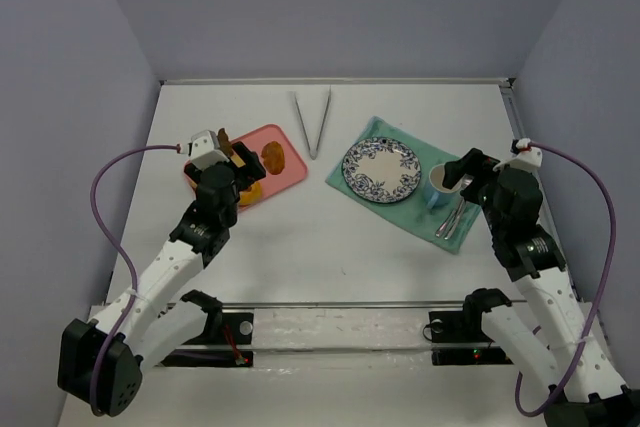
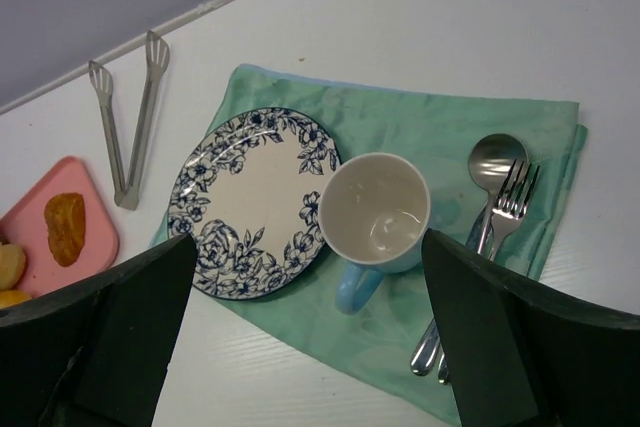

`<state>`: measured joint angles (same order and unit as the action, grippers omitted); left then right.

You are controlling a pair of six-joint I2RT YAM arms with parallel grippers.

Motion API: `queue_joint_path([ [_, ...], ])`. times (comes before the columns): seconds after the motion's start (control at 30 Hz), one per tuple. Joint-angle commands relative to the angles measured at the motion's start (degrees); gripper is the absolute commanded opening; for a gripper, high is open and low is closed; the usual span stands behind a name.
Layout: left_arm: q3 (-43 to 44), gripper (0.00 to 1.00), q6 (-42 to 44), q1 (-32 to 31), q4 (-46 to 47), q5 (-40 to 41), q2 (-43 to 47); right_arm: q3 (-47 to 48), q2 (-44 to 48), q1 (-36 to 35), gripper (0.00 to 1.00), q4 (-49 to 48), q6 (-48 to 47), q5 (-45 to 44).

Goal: Place the bread

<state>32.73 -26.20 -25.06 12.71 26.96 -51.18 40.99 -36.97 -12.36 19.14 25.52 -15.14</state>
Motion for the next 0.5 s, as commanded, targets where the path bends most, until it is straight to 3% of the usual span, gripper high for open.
queue_joint_path([
  [0.0, 1.9, 0.99, 0.4, 1.0, 3.1, -0.8, -0.9, -0.3, 2.6, 0.1, 1.0, -0.9, 0.3, -1.0],
  [0.47, 5.0, 0.99, -0.3, 3.6, 7.2, -8.1, -5.1, -2.6, 4.9, 0.1, 1.0, -3.0, 1.6, 0.1],
])
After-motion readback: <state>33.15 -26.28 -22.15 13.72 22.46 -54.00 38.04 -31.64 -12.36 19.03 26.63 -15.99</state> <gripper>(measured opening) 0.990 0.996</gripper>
